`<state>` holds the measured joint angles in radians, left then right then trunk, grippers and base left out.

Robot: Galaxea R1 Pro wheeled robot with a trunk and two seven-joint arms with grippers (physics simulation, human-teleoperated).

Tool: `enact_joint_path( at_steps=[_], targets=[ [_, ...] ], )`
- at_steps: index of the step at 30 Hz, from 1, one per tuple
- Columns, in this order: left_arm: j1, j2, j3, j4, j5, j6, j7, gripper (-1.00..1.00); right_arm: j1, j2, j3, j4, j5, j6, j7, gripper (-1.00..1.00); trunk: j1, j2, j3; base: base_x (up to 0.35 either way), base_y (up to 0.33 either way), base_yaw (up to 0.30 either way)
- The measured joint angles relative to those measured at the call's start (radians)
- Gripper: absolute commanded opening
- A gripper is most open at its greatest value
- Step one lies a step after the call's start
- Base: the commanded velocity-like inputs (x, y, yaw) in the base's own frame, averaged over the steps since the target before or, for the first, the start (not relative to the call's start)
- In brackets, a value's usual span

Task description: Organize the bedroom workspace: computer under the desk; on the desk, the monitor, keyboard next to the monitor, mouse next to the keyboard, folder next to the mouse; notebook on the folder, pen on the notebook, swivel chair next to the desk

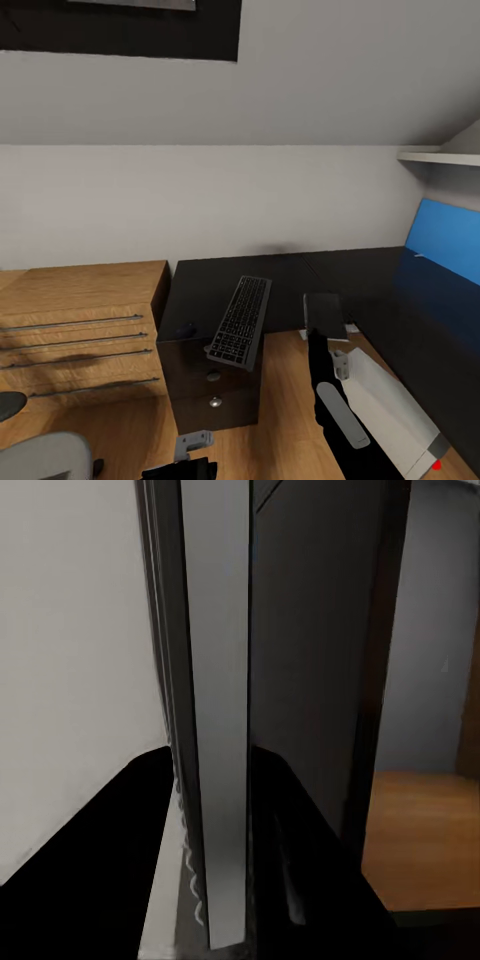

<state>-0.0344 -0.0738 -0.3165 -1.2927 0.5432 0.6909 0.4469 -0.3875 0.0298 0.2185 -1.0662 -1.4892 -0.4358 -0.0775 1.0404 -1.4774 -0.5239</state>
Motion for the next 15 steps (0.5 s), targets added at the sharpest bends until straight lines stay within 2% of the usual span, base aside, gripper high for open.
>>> enact_joint_path(
  at_steps=[5, 15],
  targets=[
    [0.0, 0.0, 0.0, 0.0, -0.001, -0.001, 0.0, 1.0, 0.0, -0.012, -0.001, -0.001, 0.002, 0.046, -0.02, -1.0, 0.0, 0.0, 0.004, 0.0, 0.0, 0.211],
    [0.0, 0.001, 0.002, -0.004, -0.001, -0.016, 0.001, 1.0, 0.0, -0.04, -0.002, -0.019, 0.002, 0.059, -0.068, -1.0, 0.0, 0.0, 0.011, 0.0, 0.0, 0.213]
  ],
)
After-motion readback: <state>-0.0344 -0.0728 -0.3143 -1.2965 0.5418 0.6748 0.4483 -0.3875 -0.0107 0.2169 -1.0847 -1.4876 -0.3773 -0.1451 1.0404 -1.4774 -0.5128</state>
